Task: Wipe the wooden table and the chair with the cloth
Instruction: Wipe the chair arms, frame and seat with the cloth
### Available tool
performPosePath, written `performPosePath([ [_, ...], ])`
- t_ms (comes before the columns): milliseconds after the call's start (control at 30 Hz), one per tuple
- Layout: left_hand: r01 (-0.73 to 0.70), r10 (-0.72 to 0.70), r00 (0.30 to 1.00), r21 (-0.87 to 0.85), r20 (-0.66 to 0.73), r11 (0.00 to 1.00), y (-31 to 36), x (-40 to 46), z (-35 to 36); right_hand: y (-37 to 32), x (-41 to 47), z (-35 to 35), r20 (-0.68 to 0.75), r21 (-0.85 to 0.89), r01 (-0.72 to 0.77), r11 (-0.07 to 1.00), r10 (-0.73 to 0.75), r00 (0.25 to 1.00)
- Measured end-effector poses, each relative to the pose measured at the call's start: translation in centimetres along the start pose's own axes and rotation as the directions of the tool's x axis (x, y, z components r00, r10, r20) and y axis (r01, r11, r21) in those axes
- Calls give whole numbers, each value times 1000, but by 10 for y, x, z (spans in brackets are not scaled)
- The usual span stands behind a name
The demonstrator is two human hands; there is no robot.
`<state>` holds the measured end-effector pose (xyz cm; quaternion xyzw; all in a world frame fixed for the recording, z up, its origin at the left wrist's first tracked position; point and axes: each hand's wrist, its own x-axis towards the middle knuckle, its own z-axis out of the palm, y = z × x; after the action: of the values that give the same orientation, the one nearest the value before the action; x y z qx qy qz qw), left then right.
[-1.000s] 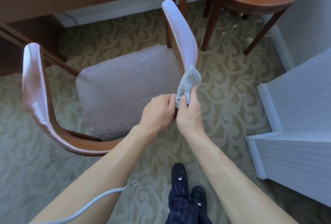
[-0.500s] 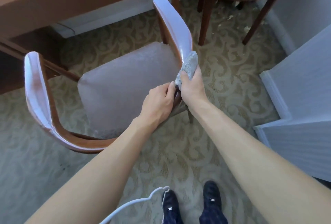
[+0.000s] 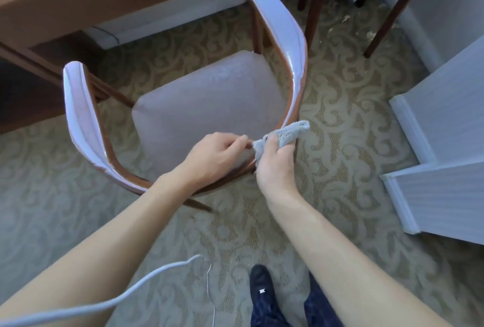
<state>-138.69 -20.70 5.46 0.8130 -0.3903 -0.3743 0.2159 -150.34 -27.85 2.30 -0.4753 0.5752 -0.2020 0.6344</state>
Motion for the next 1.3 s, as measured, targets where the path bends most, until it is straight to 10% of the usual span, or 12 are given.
performPosePath([
  [133, 29, -60, 995, 363, 74, 931, -51, -43, -35, -26, 39, -4, -45, -39, -114, 993, 112, 993],
  [333, 85, -97, 995, 471, 1, 878, -88, -67, -31, -22, 25, 1, -119, -17, -91, 996, 88, 989],
  [700, 65, -47, 998, 450, -52, 891, -98, -56, -25, 30, -87, 85, -82, 285, -291, 913, 326, 942],
  [1300, 2, -40, 996, 433, 80, 901, -103, -50, -32, 21, -48, 60, -293, 134, -228, 964, 259, 920],
])
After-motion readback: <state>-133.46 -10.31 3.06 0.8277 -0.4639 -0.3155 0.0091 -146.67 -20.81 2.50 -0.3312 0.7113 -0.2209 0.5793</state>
